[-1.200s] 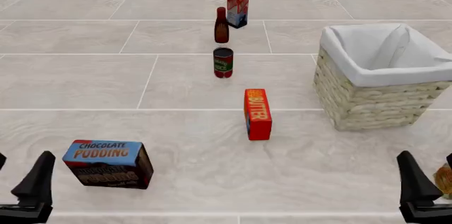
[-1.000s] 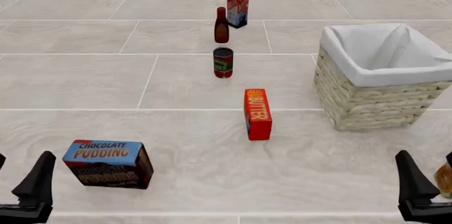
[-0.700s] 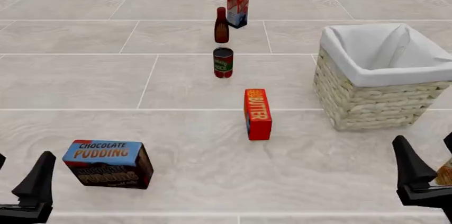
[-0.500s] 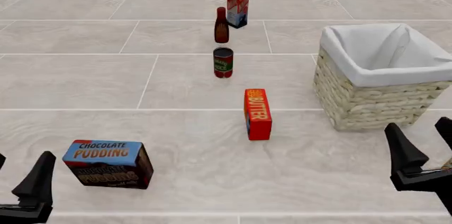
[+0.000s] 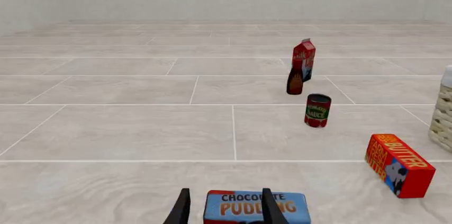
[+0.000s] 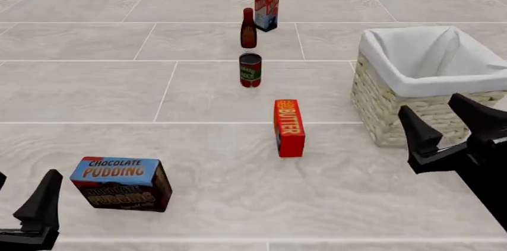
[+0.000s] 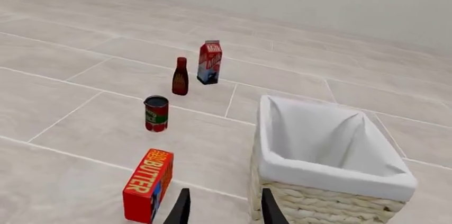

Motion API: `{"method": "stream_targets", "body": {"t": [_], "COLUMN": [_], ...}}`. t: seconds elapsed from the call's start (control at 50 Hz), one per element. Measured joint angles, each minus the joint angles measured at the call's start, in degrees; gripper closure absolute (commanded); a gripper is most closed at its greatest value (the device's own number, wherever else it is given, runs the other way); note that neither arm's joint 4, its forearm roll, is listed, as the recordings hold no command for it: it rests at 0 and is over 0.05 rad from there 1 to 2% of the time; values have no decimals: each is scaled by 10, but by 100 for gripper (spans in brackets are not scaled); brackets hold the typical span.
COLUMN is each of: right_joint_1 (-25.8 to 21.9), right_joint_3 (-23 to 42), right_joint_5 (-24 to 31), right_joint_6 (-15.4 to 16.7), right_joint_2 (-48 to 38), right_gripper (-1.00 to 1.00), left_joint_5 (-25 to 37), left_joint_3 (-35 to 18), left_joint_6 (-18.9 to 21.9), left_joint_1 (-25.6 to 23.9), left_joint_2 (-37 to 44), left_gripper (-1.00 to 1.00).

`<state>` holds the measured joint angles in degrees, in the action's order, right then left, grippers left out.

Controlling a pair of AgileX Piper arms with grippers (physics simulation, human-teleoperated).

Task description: Pick the tomato sauce and place it in the basket.

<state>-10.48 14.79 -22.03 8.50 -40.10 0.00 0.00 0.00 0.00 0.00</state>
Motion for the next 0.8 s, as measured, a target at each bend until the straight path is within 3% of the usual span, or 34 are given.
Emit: {"method": "stream_targets", "body": {"t": [0.8], "right_joint_1": [-94], "right_joint_3": [168], "right_joint_5": [-68], "right_joint_6": [16], "right_joint_2": [-277], "right_gripper": [-100], "left_joint_5": [0], "left_joint_3": [0], "left_joint_6": [0], "left_joint_1": [0], "left_joint_2": [0], "left_gripper": [-100]}}
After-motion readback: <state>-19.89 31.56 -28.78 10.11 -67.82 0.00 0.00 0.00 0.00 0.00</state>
